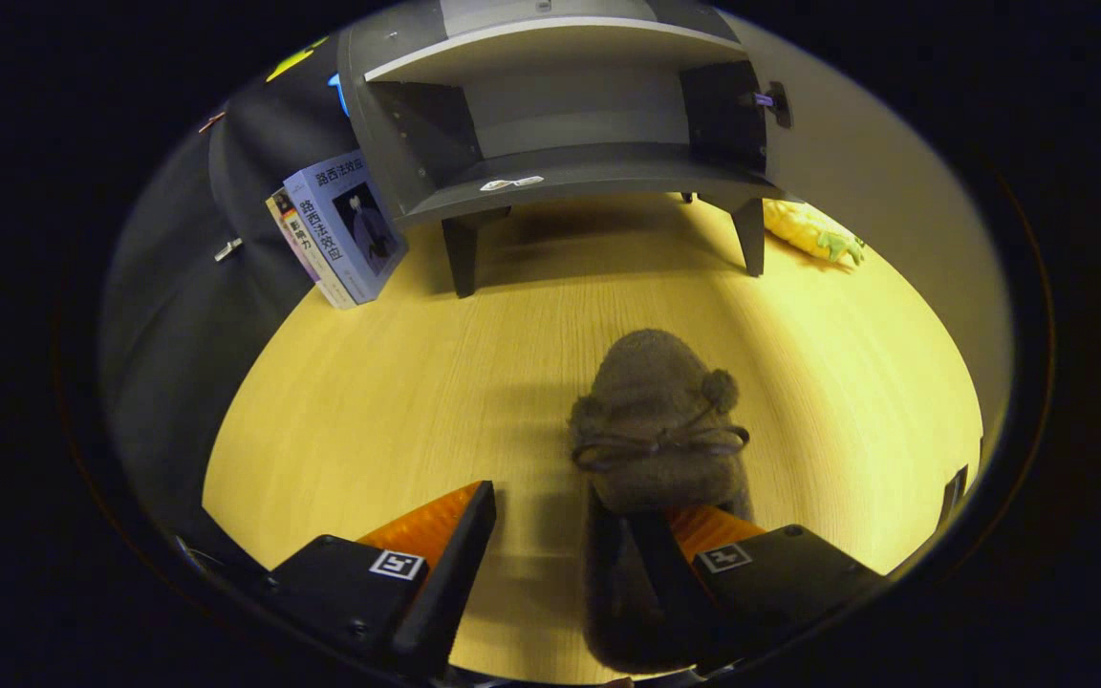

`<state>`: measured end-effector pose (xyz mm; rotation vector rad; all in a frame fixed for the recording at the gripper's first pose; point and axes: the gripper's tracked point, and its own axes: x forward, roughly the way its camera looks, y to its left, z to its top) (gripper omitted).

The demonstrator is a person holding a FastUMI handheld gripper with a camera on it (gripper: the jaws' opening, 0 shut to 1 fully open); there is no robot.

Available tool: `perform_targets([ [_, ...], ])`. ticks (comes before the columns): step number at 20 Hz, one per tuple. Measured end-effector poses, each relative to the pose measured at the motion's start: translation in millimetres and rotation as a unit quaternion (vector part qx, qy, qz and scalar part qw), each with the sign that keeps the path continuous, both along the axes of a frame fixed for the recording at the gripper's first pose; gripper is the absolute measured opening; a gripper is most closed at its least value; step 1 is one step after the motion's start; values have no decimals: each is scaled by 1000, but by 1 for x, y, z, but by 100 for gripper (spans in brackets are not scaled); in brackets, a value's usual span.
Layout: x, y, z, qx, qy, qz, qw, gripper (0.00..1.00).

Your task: Open the shoe cabinet door, grab the shoes and put them into the shoe cabinet, then close the shoe cabinet door.

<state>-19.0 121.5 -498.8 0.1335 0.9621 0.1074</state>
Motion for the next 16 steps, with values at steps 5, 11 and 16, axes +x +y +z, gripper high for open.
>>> perform_targets([
  [5, 25, -18, -9, -30, -13, -50, 998, 50],
  [11, 25, -16, 10, -5, -13, -41, 999, 8],
  [16, 27, -21, 68, 17, -40, -28, 999, 8],
])
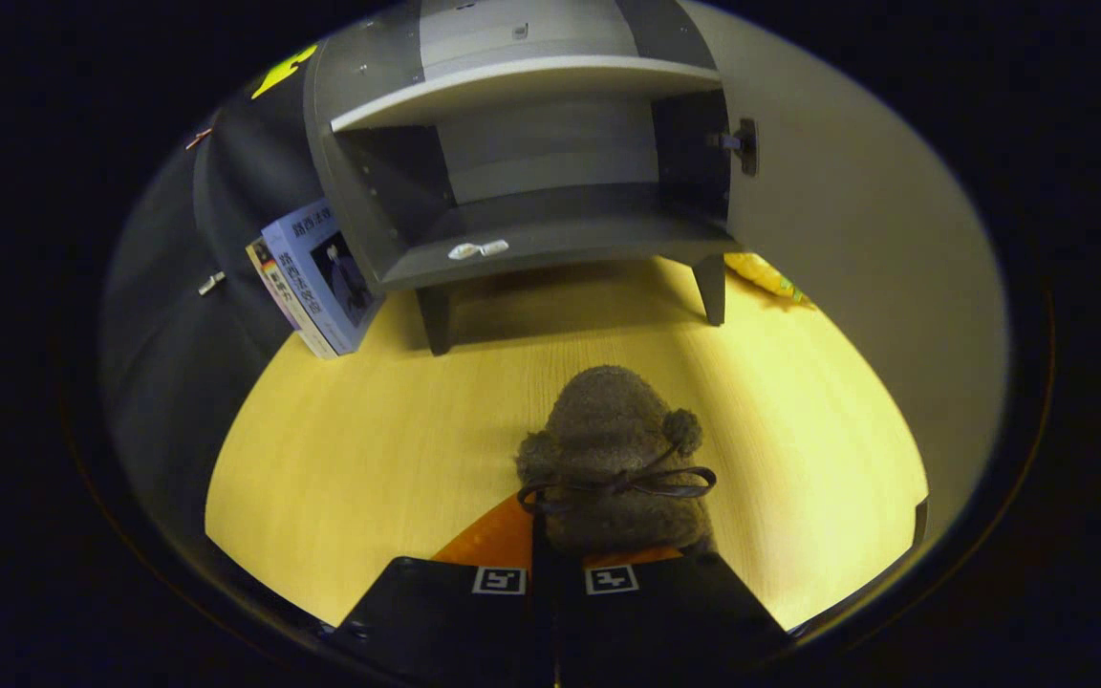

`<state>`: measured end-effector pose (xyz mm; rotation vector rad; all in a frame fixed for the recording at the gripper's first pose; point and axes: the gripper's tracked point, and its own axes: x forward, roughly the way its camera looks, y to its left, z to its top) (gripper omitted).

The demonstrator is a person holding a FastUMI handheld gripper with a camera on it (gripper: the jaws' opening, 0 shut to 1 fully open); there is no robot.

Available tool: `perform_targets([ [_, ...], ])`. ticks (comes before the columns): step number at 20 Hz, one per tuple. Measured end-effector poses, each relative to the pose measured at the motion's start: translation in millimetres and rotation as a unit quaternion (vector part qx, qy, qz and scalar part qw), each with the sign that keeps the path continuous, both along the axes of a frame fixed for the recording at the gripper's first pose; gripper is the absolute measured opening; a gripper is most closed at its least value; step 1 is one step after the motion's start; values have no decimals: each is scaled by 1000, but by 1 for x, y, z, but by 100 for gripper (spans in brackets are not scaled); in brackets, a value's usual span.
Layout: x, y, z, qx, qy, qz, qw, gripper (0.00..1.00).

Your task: Open the shoe cabinet door, grab the shoes and put them into the shoe cabinet, then close the shoe cabinet door.

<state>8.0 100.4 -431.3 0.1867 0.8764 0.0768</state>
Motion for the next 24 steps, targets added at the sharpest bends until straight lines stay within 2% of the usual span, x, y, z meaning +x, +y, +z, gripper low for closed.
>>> perform_targets([
  [7, 24, -14, 120, 12, -46, 15, 999, 8],
  [13, 84, -21, 196, 17, -49, 13, 999, 8],
  [18, 169, -24, 247, 7, -72, 19, 997, 8],
  [24, 294, -12, 254, -2, -87, 18, 996, 8],
])
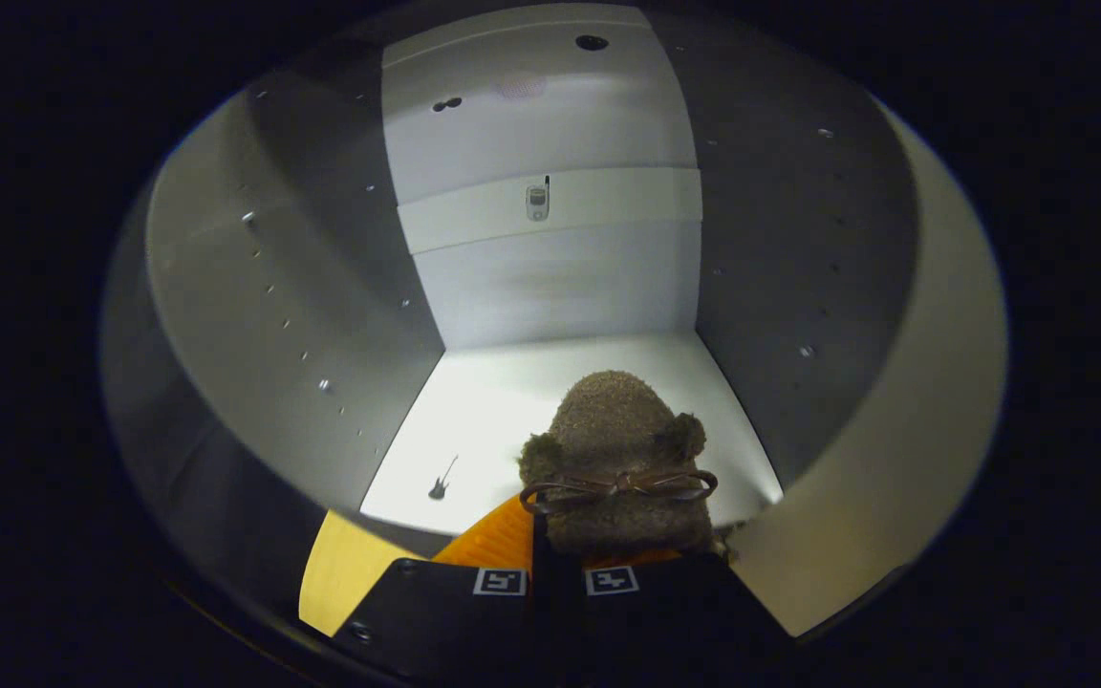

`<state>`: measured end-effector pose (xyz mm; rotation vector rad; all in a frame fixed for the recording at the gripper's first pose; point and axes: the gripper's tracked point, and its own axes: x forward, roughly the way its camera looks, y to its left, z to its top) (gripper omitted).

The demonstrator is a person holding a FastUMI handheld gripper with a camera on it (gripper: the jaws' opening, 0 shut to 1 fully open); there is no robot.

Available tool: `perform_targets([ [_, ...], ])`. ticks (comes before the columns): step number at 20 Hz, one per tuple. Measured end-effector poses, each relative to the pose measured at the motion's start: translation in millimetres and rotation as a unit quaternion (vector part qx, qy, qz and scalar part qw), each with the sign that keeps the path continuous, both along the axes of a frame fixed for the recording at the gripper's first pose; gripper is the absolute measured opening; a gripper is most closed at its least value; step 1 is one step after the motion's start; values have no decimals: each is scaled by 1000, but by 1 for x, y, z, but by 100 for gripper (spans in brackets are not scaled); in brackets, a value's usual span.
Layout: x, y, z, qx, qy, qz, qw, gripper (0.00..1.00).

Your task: Open the shoe cabinet door, grab the shoes and put them into the shoe cabinet, then close the shoe cabinet door.

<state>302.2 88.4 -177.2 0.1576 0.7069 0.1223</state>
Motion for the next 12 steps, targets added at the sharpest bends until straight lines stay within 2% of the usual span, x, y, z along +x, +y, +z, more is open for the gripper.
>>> perform_targets([
  [5, 79, 3, -28, -27, 3, -15, 1000, 8],
  [9, 107, -2, -49, -37, 16, -28, 999, 8],
  [12, 113, -3, -60, -33, 31, -33, 998, 8],
])
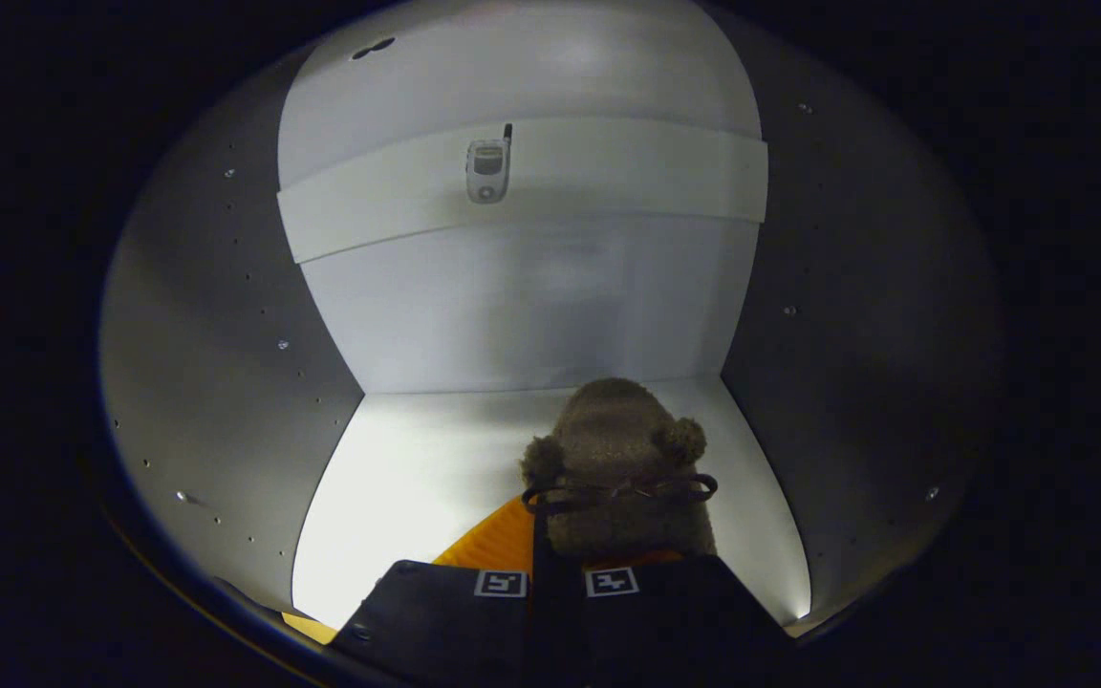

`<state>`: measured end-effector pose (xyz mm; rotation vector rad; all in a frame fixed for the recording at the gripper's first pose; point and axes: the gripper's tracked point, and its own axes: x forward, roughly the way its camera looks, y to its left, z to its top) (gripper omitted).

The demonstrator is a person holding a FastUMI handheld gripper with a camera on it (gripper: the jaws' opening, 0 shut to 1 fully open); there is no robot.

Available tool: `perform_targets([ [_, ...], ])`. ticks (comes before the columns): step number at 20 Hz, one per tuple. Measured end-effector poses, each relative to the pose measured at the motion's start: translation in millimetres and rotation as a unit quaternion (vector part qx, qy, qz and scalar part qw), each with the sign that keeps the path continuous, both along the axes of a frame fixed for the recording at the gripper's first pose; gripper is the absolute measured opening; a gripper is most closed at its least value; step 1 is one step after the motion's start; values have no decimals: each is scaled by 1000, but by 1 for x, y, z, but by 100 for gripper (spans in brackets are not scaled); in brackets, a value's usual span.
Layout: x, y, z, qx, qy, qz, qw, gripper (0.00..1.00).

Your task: Open the shoe cabinet door, grab the shoes and put them into the shoe cabinet, then close the shoe cabinet door.

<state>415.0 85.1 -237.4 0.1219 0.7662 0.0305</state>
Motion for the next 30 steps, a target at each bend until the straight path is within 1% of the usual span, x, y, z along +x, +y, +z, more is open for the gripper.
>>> perform_targets([
  [2, 3, 3, -2, 2, -1, -1, 1000, 9],
  [5, -5, 4, -3, -8, 4, 7, 1000, 12],
  [6, -7, 1, -2, -14, 4, 5, 1000, 20],
  [7, -9, 1, 2, -13, 1, 7, 1000, 20],
  [8, -11, 2, 6, -9, -2, 6, 1000, 24],
  [9, -17, 2, 12, -1, -2, 4, 1000, 31],
  [10, -21, 1, 16, 5, -4, 0, 1000, 42],
  [12, -31, -1, 24, 11, -9, -6, 1000, 59],
  [13, -36, 0, 29, 15, -15, -3, 1000, 62],
  [15, -50, 3, 40, 18, -28, 8, 999, 76],
  [16, -57, 4, 47, 17, -37, 13, 999, 88],
  [17, -65, 7, 53, 16, -46, 21, 999, 91],
  [18, -73, 9, 60, 17, -54, 30, 998, 98],
  [20, -90, 13, 75, 21, -75, 39, 996, 100],
  [25, -137, 14, 134, 30, -158, 39, 986, 99],
  [30, -208, 11, 199, 16, -252, 37, 967, 99],
])
